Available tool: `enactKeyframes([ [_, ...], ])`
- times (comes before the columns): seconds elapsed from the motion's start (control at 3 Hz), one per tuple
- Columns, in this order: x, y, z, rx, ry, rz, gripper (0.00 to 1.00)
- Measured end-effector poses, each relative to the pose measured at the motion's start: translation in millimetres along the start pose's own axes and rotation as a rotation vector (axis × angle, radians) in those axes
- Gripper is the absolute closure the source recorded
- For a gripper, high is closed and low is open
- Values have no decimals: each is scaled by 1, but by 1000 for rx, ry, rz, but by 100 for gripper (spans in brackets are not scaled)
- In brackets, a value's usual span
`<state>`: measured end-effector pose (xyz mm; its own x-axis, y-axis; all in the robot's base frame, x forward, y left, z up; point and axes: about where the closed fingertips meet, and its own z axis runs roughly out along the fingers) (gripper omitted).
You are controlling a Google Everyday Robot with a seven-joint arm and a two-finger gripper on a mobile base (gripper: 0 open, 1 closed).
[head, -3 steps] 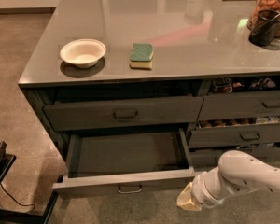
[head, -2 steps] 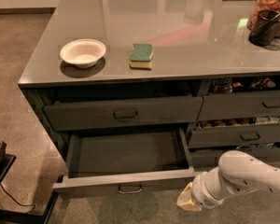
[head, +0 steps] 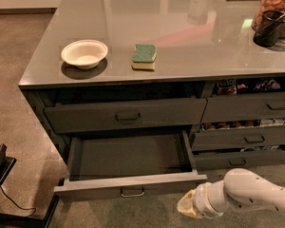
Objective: Close middle drawer
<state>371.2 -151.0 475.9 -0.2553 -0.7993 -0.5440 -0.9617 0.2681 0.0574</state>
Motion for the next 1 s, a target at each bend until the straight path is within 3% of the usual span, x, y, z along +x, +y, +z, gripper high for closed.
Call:
enactKeyframes([
  [0.33,-4,-12,22,79,-99,-107,100],
  [0.67,-4,-12,22,80,-99,-107,100],
  [1.0,2,-20,30,129,-124,-121,100],
])
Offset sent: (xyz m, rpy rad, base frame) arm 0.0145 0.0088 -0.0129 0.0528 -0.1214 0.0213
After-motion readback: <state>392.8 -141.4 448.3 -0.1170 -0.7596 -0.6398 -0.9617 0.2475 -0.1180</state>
